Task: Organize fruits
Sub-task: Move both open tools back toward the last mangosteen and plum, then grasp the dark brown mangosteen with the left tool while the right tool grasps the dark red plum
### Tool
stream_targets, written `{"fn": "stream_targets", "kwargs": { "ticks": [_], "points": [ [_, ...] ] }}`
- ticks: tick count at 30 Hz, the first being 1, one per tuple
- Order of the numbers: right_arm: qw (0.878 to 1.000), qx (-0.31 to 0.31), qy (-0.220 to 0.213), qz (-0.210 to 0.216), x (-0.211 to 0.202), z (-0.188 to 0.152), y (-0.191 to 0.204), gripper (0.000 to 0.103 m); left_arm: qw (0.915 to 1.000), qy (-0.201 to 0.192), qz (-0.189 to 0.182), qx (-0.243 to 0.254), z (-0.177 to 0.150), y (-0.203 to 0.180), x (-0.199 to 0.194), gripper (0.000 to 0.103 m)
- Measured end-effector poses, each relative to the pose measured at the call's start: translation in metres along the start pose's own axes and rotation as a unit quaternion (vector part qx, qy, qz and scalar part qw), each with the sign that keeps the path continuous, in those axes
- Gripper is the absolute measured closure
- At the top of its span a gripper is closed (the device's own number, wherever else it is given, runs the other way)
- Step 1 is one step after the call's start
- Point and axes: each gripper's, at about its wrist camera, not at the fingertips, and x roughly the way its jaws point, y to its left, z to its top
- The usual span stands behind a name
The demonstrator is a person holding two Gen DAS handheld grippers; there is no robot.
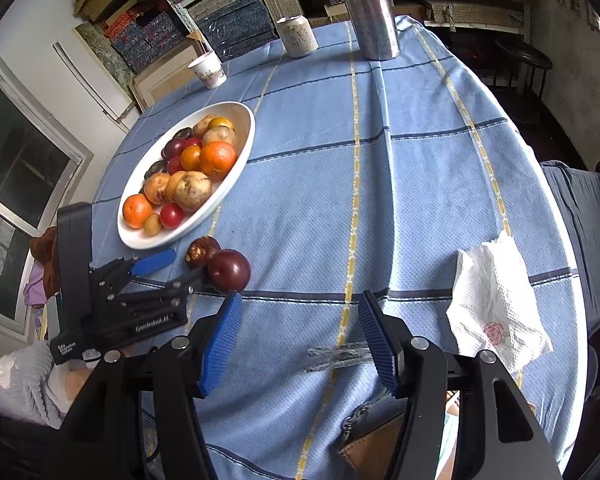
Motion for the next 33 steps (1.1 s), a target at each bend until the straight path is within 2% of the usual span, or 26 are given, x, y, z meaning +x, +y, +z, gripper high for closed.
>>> {"fn": "stream_targets", "kwargs": {
  "ticks": [7, 9, 11, 13, 20, 24, 29, 33],
  "points": [
    [1.000, 0.000, 0.009, 0.001, 0.004, 0.000, -0.004, 0.042, 0.9998, -0.014, 0.000, -0.017, 0.002, 0.000, 0.003, 0.023],
    [1.000, -0.003, 0.012, 0.002, 0.007, 0.001, -0.002, 0.042, 0.9997, -0.017, 0.001, -0.019, 0.001, 0.002, 0.002, 0.027],
    [1.000, -0.007, 0.015, 0.005, 0.009, 0.003, 0.000, 0.042, 0.9995, -0.019, 0.002, -0.027, 0.000, 0.007, -0.001, 0.037],
    [1.000, -0.011, 0.017, 0.008, 0.011, 0.003, 0.003, 0.041, 0.9991, -0.019, 0.004, -0.037, -0.002, 0.013, -0.003, 0.038],
    [0.999, -0.018, 0.020, 0.018, 0.015, 0.005, 0.009, 0.041, 0.9981, -0.008, 0.016, -0.059, -0.020, 0.036, -0.015, 0.030],
    [0.999, -0.021, 0.024, 0.024, 0.019, 0.005, 0.013, 0.041, 0.9975, -0.008, 0.016, -0.068, -0.024, 0.041, -0.019, 0.030],
    [0.999, -0.033, 0.031, 0.023, 0.021, 0.003, 0.017, 0.041, 0.9967, -0.021, 0.014, -0.077, -0.016, 0.037, -0.013, 0.030],
    [0.999, -0.028, 0.033, 0.017, 0.019, 0.000, 0.012, 0.041, 0.9957, -0.031, 0.035, -0.080, -0.007, 0.030, -0.007, 0.030]
  ]
}}
